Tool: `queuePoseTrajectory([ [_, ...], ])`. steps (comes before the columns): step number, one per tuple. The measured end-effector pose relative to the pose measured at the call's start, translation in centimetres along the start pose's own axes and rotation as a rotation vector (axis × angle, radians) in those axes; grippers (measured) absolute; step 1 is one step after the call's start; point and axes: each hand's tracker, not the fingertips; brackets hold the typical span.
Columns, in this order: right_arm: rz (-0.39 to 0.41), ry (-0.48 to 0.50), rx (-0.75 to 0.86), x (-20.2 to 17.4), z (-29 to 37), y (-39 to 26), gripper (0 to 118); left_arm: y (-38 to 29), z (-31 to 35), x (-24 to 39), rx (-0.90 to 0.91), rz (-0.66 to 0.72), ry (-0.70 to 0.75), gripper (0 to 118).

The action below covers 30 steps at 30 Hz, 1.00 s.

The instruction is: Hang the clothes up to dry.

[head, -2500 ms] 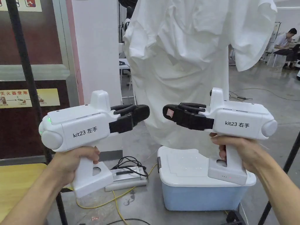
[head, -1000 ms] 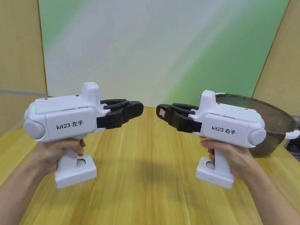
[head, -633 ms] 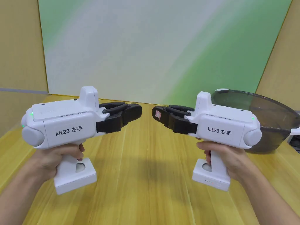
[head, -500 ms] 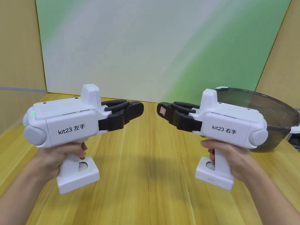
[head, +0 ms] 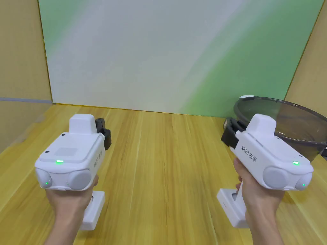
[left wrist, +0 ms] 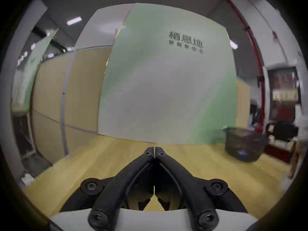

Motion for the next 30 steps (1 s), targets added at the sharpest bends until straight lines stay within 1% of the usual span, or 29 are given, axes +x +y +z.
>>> queuePoseTrajectory([
  [1,0.063,-0.030,-0.028,-0.1,-0.1,-0.3,6,0.0,-0.2,-0.4,-0.028,-0.062,-0.037,0],
  [2,0.088,-0.066,-0.026,-0.1,0.0,-0.6,6,-0.1,-0.4,-0.8,-0.032,-0.027,-0.086,0],
  [3,0.070,-0.066,-0.015,0.1,-0.1,-1.0,7,0.0,-0.7,-0.4,-0.019,0.015,-0.082,0],
  [4,0.021,-0.062,-0.026,0.4,-0.1,-1.2,7,-0.2,-1.1,0.1,-0.022,0.017,0.002,0],
  [5,-0.016,-0.048,-0.038,0.6,-0.3,-1.3,7,-0.1,-1.5,0.4,-0.001,-0.024,0.011,0],
  [6,-0.045,-0.036,-0.032,0.8,-0.4,-1.4,7,-0.1,-1.6,0.5,-0.013,-0.025,-0.007,0],
  [7,-0.013,-0.041,-0.030,0.7,-0.5,-1.4,10,0.0,-1.5,1.0,-0.009,-0.048,-0.052,0],
  [8,0.027,-0.043,-0.041,0.6,-0.5,-1.1,28,0.0,-1.5,1.3,-0.014,-0.061,-0.056,3],
  [9,0.069,-0.047,-0.047,0.4,-0.8,-1.1,70,0.0,-1.7,1.6,-0.005,-0.068,-0.052,30],
  [10,0.065,-0.069,-0.070,0.3,-1.2,-1.0,103,0.2,-2.0,1.8,-0.028,-0.052,-0.005,68],
  [11,0.034,-0.089,-0.090,0.4,-1.5,-1.0,118,0.4,-2.1,1.9,-0.053,-0.043,0.020,106],
  [12,-0.012,-0.024,-0.090,0.9,-1.4,-0.7,118,0.5,-2.5,1.8,-0.077,-0.023,0.043,113],
  [13,-0.038,0.016,-0.093,1.8,-1.8,0.4,118,0.6,-1.9,2.3,-0.020,-0.006,-0.011,114],
  [14,-0.071,0.025,-0.121,2.1,-1.9,1.0,118,0.5,-1.8,2.3,-0.015,0.008,-0.026,117],
  [15,-0.092,0.048,-0.116,2.5,-2.1,1.5,118,0.6,-2.2,1.1,-0.014,0.005,-0.027,118],
  [16,-0.090,0.064,-0.108,1.2,-2.1,0.6,118,0.6,-2.4,1.1,-0.023,-0.007,-0.017,118],
  [18,-0.101,0.068,-0.102,0.9,-2.2,0.7,118,0.5,-2.7,1.4,-0.025,-0.033,0.039,118],
  [21,-0.104,0.080,-0.115,0.3,-2.1,0.6,118,0.7,-2.8,1.0,-0.054,-0.026,0.019,118],
  [23,-0.092,0.098,-0.127,0.3,-2.2,0.6,118,0.2,-2.9,0.8,-0.051,-0.048,-0.005,118],
  [24,-0.085,0.106,-0.117,0.4,-2.2,0.6,118,0.1,-3.0,1.0,-0.068,-0.055,0.007,118],
  [25,-0.082,0.100,-0.111,0.4,-2.2,0.6,118,-0.1,-3.0,1.2,-0.085,-0.054,0.020,118],
  [28,-0.121,-0.044,-0.110,0.1,-2.4,0.9,118,-0.4,-3.1,1.2,-0.081,-0.042,-0.006,118],
  [30,-0.126,-0.108,-0.119,0.1,-2.6,0.8,118,-0.4,-2.8,1.2,-0.096,-0.027,-0.024,118],
])
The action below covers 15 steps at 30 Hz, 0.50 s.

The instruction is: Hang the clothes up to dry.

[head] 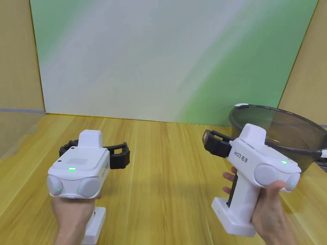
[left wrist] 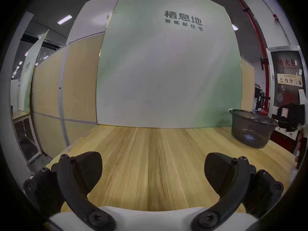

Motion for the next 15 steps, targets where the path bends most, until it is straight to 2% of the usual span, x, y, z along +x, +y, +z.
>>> queuePoseTrajectory([
  [5,0.032,-0.018,0.007,0.7,-0.3,-0.3,118,0.3,0.1,0.0,0.025,-0.041,0.006,118],
  [8,0.046,-0.031,0.009,0.8,-0.1,-0.5,118,0.8,0.0,-0.3,0.039,-0.001,0.010,118],
  [15,0.128,-0.027,-0.002,0.5,0.0,-1.0,118,0.9,-0.2,-0.1,0.040,-0.018,-0.001,118],
])
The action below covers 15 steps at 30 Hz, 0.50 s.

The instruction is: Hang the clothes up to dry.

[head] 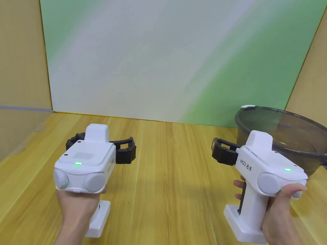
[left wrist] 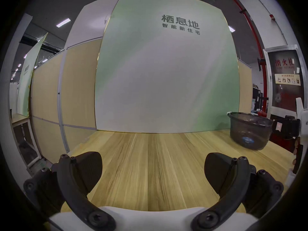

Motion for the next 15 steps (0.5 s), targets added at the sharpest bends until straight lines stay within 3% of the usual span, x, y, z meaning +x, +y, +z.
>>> queuePoseTrajectory([
  [7,0.016,-0.029,-0.029,-0.6,-0.1,0.5,118,0.8,0.0,-0.5,-0.047,0.065,0.067,118],
  [9,0.013,-0.037,-0.014,-0.9,0.2,0.5,118,0.6,0.5,-0.8,0.001,0.044,-0.012,118],
  [15,0.018,-0.011,-0.037,-0.9,-0.1,0.1,118,1.4,0.4,-1.3,-0.032,0.062,-0.036,118],
])
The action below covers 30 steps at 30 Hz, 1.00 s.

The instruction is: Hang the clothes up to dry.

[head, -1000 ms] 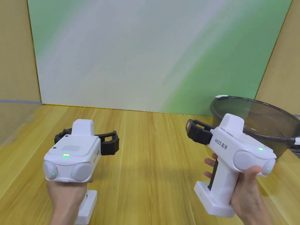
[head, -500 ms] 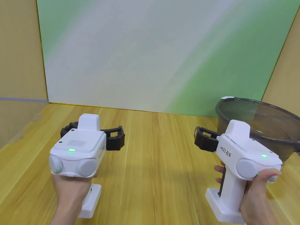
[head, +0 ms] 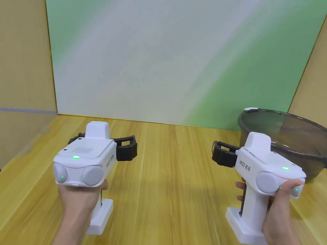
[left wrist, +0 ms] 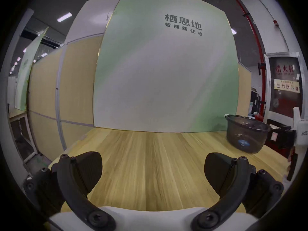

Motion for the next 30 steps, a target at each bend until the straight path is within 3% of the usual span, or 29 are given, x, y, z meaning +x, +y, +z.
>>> queuePoseTrajectory([
  [11,0.066,0.012,0.013,-1.5,-1.6,1.4,118,1.2,-0.2,0.3,0.048,-0.031,0.011,118],
  [19,0.032,0.008,0.006,-0.3,-2.4,1.7,118,1.2,-0.5,0.5,0.068,0.005,0.073,118],
  [22,0.032,-0.014,0.001,-0.2,-2.4,1.7,118,1.2,-0.6,0.1,0.051,0.047,0.018,118],
  [26,-0.016,-0.039,-0.003,0.2,-2.7,1.8,118,1.0,-1.1,0.7,0.056,-0.058,0.099,118],
  [30,0.029,-0.018,-0.011,0.2,-2.6,1.8,118,1.5,-0.8,0.4,0.049,-0.005,0.035,118],
])
